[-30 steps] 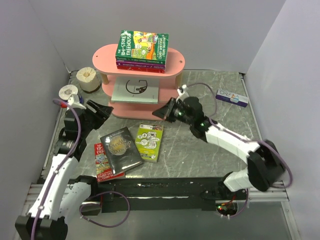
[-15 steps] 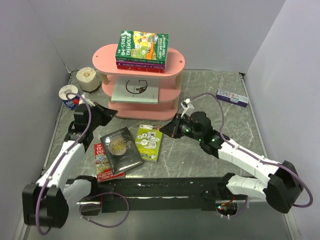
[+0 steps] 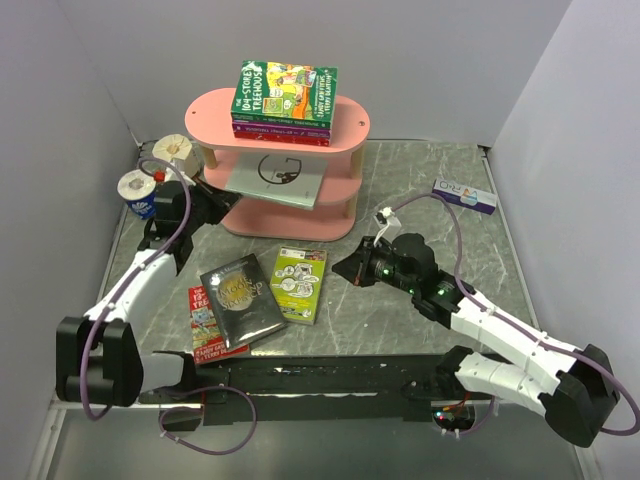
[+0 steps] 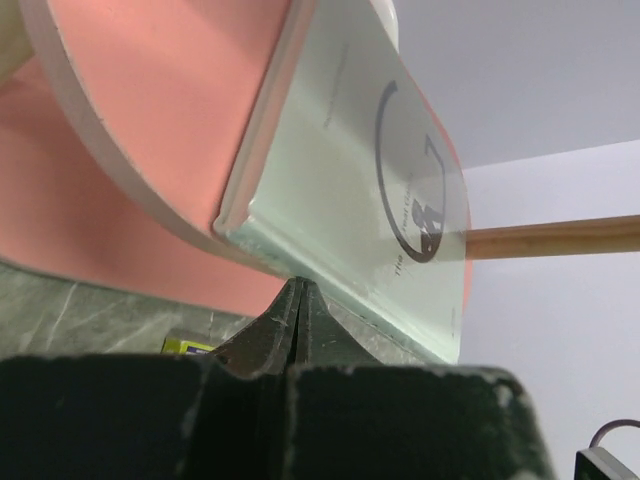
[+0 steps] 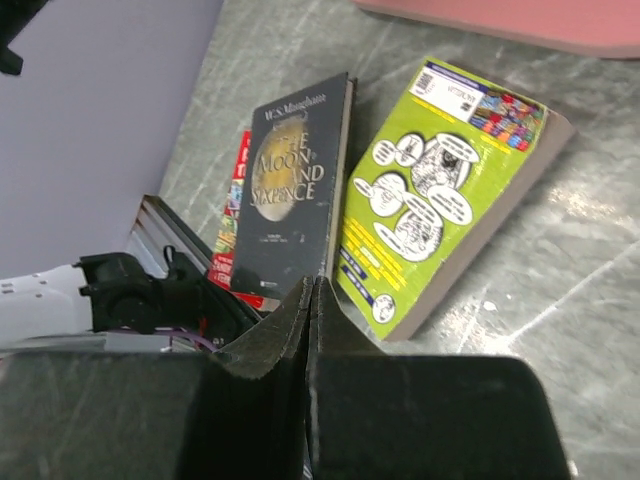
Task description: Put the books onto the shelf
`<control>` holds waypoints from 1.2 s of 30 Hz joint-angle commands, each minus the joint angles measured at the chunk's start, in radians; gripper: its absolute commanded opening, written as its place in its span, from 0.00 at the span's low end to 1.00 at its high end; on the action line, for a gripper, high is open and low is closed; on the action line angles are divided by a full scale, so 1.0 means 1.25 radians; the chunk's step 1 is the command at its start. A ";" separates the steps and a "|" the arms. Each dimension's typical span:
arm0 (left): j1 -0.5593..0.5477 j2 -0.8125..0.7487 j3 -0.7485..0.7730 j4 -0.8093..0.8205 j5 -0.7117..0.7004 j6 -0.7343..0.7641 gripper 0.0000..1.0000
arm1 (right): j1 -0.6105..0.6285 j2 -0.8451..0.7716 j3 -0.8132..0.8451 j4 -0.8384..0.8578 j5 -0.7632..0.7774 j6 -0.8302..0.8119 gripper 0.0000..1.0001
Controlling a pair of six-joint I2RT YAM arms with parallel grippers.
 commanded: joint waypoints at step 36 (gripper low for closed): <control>0.066 0.086 0.146 0.003 -0.078 -0.020 0.01 | -0.106 0.440 0.395 0.089 -0.105 0.042 0.00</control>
